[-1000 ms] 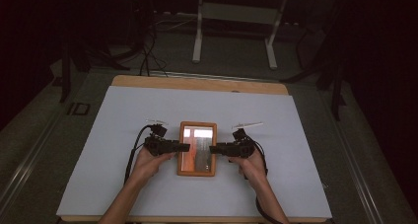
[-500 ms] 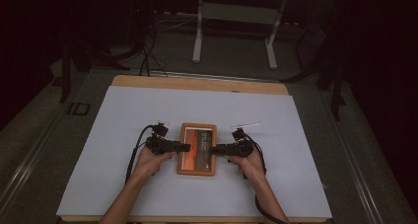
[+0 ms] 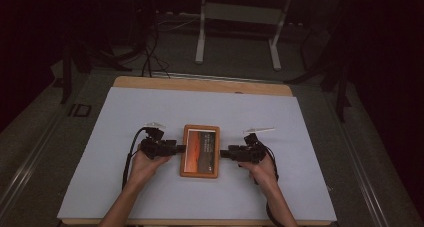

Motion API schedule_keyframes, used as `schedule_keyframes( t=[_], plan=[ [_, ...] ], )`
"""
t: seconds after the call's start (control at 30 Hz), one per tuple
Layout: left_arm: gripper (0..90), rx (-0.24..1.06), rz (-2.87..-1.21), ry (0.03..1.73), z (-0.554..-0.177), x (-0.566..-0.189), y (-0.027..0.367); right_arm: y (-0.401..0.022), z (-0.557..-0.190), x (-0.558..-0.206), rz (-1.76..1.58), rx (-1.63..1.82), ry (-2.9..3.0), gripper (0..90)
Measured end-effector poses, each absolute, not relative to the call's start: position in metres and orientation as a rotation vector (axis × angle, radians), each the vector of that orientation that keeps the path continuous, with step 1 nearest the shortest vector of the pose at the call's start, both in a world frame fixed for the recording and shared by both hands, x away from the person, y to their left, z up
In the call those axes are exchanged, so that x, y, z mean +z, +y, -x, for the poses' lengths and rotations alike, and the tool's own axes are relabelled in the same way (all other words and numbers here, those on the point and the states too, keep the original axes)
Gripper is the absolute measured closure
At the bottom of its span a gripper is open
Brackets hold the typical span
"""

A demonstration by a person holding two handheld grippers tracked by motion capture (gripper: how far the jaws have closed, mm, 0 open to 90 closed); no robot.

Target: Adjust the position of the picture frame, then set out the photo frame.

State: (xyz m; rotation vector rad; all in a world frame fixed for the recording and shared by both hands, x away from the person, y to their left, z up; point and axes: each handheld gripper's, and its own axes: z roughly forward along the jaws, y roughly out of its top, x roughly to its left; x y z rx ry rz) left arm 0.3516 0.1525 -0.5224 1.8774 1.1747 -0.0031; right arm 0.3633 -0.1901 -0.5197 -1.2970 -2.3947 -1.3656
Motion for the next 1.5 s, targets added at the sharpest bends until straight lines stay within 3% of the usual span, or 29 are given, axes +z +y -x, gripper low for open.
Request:
schedule_keyframes(
  t=[0.37,0.87,1.17,1.5],
  plan=[
    [41.5,0.243,-1.89,1.148,-0.33,-0.508,0.159,-0.196,-0.357,-0.511,1.316,-1.395,-2.505,40.0],
    [41.9,0.387,-1.84,1.156,-0.315,-0.498,0.166,-0.189,-0.352,-0.502,1.291,-1.392,-2.654,42.1],
    [41.4,0.433,-1.792,1.154,-0.305,-0.497,0.164,-0.173,-0.349,-0.488,1.291,-1.426,-2.809,58.6],
    [42.2,0.418,-1.789,1.149,-0.304,-0.496,0.164,-0.158,-0.359,-0.485,1.273,-1.427,-2.872,69.7]
  ],
)
